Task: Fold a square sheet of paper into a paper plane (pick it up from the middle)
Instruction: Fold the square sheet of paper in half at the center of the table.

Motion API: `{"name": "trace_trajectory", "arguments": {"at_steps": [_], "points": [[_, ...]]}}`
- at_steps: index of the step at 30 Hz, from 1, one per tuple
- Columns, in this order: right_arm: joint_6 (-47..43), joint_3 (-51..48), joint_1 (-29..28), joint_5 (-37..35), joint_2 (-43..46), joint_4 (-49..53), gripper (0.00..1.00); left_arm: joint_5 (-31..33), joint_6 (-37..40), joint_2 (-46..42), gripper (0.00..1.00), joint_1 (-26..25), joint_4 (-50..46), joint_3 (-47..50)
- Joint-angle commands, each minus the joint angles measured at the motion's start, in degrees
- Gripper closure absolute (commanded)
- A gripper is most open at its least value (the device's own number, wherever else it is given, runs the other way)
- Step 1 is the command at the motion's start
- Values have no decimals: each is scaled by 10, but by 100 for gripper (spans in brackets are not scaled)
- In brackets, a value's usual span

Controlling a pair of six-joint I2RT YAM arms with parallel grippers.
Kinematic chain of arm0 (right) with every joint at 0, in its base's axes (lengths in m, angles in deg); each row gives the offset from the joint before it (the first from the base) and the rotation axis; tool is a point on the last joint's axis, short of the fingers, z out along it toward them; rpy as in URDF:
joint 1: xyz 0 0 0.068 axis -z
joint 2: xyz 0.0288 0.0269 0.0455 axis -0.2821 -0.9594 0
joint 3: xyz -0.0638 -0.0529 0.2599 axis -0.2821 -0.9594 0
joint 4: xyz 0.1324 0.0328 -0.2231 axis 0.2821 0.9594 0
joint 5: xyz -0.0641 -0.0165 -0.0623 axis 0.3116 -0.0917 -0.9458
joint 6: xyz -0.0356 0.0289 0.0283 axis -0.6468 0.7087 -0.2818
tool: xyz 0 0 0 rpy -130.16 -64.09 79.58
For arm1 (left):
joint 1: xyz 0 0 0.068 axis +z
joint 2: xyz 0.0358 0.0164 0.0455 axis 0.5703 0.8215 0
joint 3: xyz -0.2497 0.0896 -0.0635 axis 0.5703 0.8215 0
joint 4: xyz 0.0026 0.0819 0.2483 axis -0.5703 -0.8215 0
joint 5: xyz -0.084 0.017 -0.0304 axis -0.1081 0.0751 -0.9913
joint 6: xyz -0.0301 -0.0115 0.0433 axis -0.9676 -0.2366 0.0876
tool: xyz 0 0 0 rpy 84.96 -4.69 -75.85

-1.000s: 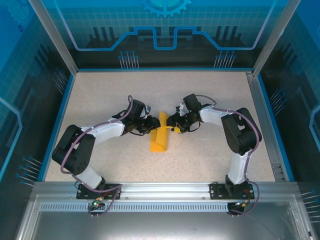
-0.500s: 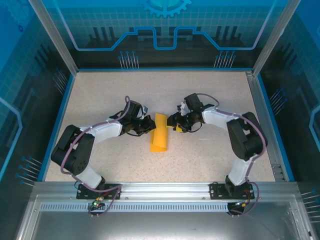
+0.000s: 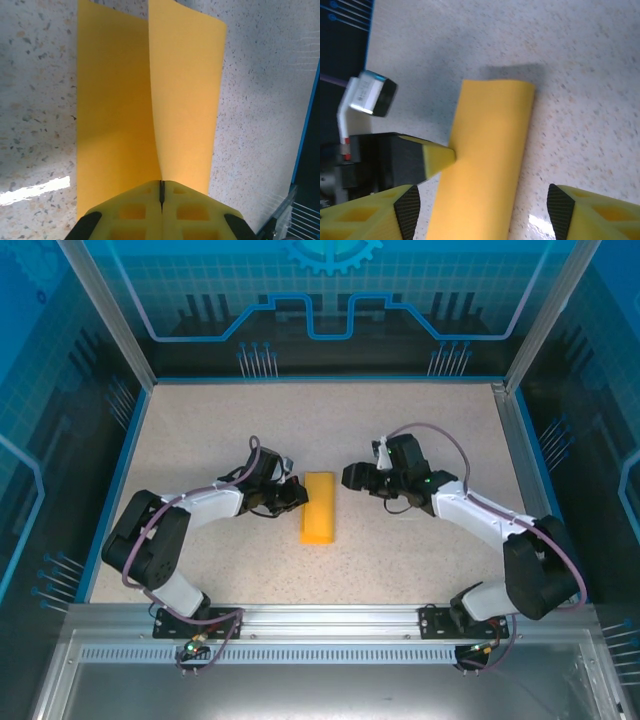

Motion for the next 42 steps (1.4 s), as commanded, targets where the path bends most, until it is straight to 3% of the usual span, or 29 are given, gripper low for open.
{"name": "trace_trajectory", "arguments": {"at_steps": [1,3,5,9,20,24,27,42], "points": [[7,38,0,13,-54,21,35,14,36,22,95,6,8,2],[-7,95,7,90,-129,92,42,11,40,31,95,6,9,-3],[4,99,-8,127,-172,60,41,11,42,36,95,7,9,-7],[1,122,-41,112,-213,60,38,14,46,32,94,7,3,-8],[-2,150,-54,83,-257,102,54,12,46,34,91,7,1,-6],[-8,160,-57,71,-267,124,57,7,46,27,83,7,-1,-5],[-10,164,-60,65,-269,130,57,3,44,17,77,7,-1,2],[19,158,-63,70,-274,105,56,-19,30,22,67,10,2,16]]}}
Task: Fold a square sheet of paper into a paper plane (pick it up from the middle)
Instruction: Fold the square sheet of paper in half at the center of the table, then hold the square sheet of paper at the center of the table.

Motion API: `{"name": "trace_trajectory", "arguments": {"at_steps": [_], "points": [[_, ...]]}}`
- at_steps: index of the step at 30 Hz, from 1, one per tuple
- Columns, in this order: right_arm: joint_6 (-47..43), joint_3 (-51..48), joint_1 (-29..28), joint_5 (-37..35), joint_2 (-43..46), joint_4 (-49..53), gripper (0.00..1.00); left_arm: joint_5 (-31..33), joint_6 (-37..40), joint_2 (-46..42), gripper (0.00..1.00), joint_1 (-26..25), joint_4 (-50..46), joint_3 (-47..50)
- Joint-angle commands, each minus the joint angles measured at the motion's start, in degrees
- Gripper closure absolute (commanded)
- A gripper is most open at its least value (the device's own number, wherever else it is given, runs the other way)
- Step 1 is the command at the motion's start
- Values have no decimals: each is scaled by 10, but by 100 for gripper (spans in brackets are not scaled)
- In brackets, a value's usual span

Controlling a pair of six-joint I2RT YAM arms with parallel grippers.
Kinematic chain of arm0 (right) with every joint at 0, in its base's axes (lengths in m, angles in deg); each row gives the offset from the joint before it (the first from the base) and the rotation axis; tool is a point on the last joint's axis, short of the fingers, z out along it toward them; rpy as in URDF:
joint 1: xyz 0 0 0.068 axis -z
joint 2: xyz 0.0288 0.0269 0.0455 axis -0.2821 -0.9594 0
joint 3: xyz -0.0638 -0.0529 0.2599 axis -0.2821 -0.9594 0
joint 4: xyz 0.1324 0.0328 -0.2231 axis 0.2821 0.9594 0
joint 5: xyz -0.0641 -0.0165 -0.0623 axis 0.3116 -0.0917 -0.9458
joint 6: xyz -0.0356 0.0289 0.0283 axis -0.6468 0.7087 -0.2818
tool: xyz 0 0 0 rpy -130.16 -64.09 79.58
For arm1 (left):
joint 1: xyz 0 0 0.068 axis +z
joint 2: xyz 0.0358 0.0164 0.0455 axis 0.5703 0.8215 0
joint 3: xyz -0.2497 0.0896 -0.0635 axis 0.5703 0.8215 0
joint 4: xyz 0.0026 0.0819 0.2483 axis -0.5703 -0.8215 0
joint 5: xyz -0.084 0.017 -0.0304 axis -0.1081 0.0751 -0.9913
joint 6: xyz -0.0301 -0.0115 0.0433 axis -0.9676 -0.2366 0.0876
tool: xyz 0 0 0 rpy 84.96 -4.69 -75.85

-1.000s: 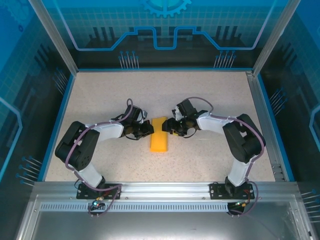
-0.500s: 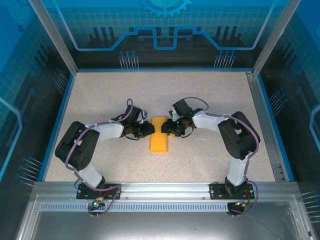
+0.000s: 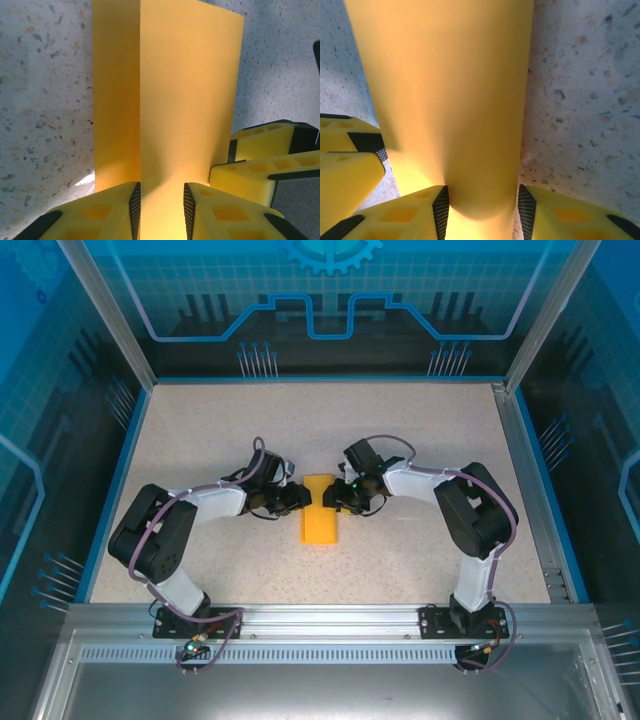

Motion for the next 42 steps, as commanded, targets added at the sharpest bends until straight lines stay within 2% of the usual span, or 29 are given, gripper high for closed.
{"name": "trace_trajectory", "arguments": {"at_steps": [1,9,14,18,23,42], "points": [[14,3,-8,9,-12,-9,56,-25,-3,-1,67,11,3,16],[19,7,-7,10,-16,-9,56,-56,-21,8,68,17,25,26],[20,2,-7,13,-14,-14,55,-53,-18,13,66,17,18,23],[28,-15,-1,32,-8,-42,52,-33,-19,4,58,17,8,24],[30,-22,3,36,-3,-49,50,-19,-18,-3,52,17,0,22],[51,-42,15,47,9,-82,47,-25,-30,-2,49,17,1,15]]}}
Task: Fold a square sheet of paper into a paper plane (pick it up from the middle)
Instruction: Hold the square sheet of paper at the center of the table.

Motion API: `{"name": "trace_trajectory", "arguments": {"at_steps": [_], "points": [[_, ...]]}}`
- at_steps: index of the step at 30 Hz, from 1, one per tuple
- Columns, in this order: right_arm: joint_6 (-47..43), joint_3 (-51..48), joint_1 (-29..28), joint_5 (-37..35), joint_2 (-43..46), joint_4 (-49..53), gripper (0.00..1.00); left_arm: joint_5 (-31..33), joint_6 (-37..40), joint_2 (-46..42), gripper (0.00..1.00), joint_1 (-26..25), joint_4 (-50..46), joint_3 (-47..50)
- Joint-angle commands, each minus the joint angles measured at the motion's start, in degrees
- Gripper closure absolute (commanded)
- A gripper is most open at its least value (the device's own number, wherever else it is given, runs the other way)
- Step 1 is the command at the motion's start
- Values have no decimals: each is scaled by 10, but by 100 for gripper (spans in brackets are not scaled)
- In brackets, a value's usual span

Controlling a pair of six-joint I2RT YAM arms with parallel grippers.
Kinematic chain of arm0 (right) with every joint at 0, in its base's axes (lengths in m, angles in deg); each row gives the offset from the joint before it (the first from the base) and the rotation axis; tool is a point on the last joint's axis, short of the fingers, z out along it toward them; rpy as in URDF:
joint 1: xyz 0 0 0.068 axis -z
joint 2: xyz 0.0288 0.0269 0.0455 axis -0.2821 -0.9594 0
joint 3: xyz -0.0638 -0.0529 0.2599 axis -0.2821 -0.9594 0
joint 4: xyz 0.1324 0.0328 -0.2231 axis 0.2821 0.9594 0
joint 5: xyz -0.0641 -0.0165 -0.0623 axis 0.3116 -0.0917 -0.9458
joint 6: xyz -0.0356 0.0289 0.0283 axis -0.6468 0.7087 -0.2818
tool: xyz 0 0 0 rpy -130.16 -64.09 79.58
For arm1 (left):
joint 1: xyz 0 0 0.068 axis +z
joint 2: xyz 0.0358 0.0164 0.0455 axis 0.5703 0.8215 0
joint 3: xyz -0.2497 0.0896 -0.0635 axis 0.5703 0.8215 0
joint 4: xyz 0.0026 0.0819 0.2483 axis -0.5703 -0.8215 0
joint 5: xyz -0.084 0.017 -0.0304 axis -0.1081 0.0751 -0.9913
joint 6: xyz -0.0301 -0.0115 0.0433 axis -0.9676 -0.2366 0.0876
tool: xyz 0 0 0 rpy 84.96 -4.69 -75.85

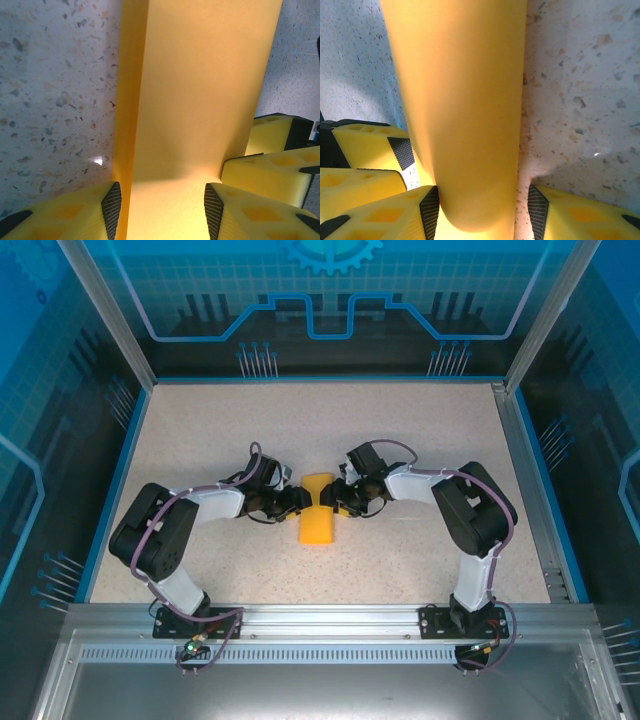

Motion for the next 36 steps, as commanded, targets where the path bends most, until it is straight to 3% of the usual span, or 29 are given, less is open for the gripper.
{"name": "trace_trajectory", "arguments": {"at_steps": [1,23,30,36], "points": [[4,-3,5,-3,13,9,47,0,-12,-10,50,5,-11,-6],[-7,36,-13,-55,-23,84,48,22,-10,-37,51,5,-33,-14],[-18,50,-16,-60,-29,106,44,23,-12,-35,57,5,-33,-18],[-23,61,-19,-67,-37,123,45,78,0,-37,66,4,-104,-41]]}}
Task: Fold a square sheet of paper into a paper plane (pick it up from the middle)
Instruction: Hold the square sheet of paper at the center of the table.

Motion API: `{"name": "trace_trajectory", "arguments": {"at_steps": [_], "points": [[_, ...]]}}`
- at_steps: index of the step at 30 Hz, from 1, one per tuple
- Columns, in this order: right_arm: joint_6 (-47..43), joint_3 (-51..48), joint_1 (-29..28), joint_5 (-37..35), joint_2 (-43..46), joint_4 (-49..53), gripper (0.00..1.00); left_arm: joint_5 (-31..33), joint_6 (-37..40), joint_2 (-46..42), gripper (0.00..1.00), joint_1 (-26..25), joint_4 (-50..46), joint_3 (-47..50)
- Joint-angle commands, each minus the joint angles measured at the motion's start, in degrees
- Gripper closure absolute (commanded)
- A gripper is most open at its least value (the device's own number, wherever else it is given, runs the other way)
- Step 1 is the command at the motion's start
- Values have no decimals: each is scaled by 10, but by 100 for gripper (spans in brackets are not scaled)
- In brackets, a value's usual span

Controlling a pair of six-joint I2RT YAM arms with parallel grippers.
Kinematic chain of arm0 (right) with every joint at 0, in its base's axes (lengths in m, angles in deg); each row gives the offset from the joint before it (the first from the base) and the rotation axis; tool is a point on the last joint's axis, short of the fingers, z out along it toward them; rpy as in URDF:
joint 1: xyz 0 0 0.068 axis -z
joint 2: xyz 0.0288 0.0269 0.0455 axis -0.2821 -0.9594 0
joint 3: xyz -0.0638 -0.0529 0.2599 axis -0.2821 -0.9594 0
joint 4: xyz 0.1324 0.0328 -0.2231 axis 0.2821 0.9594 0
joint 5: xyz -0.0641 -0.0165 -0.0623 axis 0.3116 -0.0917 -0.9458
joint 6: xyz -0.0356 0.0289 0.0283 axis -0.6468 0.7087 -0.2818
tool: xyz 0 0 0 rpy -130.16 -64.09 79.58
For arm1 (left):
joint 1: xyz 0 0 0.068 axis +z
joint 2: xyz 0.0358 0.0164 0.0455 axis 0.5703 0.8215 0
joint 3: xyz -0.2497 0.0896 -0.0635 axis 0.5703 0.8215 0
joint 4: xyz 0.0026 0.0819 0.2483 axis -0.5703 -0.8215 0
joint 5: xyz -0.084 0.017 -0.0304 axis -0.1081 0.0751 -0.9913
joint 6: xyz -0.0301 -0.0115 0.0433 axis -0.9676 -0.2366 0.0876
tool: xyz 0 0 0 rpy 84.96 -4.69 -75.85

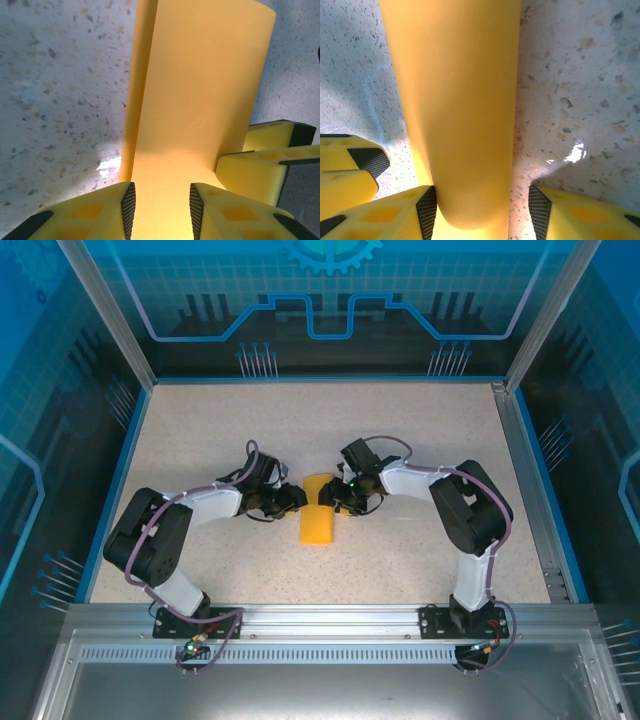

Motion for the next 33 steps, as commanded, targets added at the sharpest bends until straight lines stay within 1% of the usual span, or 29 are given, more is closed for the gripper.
{"name": "trace_trajectory", "arguments": {"at_steps": [1,4,16,23,30,33], "points": [[-13,9,-7,-25,-23,38,44,46,10,-13,66,4,-66,-30],[-15,11,-8,-25,-25,41,45,49,14,-12,67,4,-74,-37],[-28,28,-11,-31,-39,66,43,6,9,9,67,-2,-45,-55],[-31,38,-13,-43,-47,82,43,6,5,11,67,-2,-47,-60],[-32,40,-13,-52,-51,94,43,-14,-1,28,71,-3,-35,-63],[-32,41,-13,-54,-52,96,43,-12,-3,35,72,-3,-40,-65]]}}
